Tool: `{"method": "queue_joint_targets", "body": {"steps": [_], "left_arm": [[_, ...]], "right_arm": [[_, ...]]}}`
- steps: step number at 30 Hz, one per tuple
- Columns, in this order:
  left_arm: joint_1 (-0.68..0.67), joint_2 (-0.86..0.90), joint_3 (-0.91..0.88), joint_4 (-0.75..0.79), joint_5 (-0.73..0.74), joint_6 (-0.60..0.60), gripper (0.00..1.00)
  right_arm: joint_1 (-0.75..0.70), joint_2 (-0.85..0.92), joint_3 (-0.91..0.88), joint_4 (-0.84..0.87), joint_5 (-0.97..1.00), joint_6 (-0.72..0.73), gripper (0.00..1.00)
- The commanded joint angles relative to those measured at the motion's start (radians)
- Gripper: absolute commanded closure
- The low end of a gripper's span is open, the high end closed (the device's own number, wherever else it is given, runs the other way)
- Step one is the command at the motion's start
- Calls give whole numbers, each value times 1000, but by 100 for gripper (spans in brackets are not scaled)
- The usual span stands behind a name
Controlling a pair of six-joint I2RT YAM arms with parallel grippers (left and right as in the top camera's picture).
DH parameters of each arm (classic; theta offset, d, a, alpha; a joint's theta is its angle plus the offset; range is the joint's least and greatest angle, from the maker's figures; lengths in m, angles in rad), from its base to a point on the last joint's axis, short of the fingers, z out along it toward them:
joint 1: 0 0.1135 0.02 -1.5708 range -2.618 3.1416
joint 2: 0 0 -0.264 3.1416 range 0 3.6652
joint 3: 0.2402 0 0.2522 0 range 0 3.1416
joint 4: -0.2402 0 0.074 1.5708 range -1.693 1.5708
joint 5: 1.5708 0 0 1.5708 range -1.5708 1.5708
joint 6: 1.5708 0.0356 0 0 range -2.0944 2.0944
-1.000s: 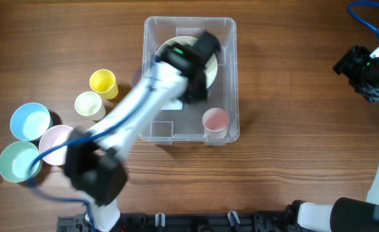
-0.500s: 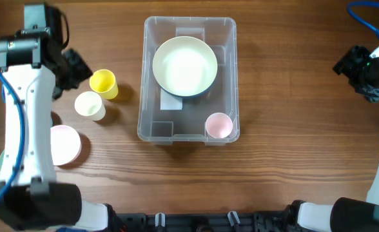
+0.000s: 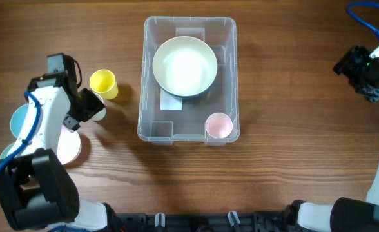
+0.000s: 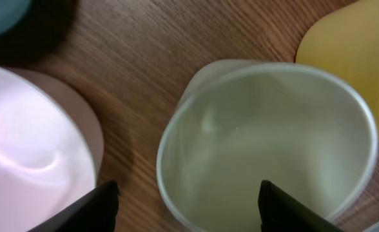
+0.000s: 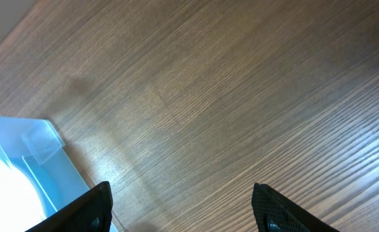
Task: Pack container
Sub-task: 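Return the left gripper to the light green cup and grasp it, then carry the light green cup into the bin and set it on the pink cup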
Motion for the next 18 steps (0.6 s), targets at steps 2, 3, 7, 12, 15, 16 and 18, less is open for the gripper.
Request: {"method": "queue_joint_targets", "body": {"steps": [2,3,7,12,15,16,18], "left_arm": [[5,2,-29,50,17,15,30],[5,5,-29,58,17,15,31],[5,17,-29,63,17,15,45],[5,23,-29,62,24,15,66],[5,23,-29,54,24,15,72],[5,23,-29,50,24,15,76],[5,23,-29,44,24,15,85]], "right_arm": [[2,-20,-1,-4,-2,-7,30],[2,-20,-1,-6,-2,-8,30],[2,-21,-1,-11,-2,-8,29],[2,-21,-1,-14,-2,-8,29],[2,-21,-1,-14,-2,-8,29],[2,-21,-1,-14,-2,-8,29],[2,-21,-1,-14,-2,-8,29]]}}
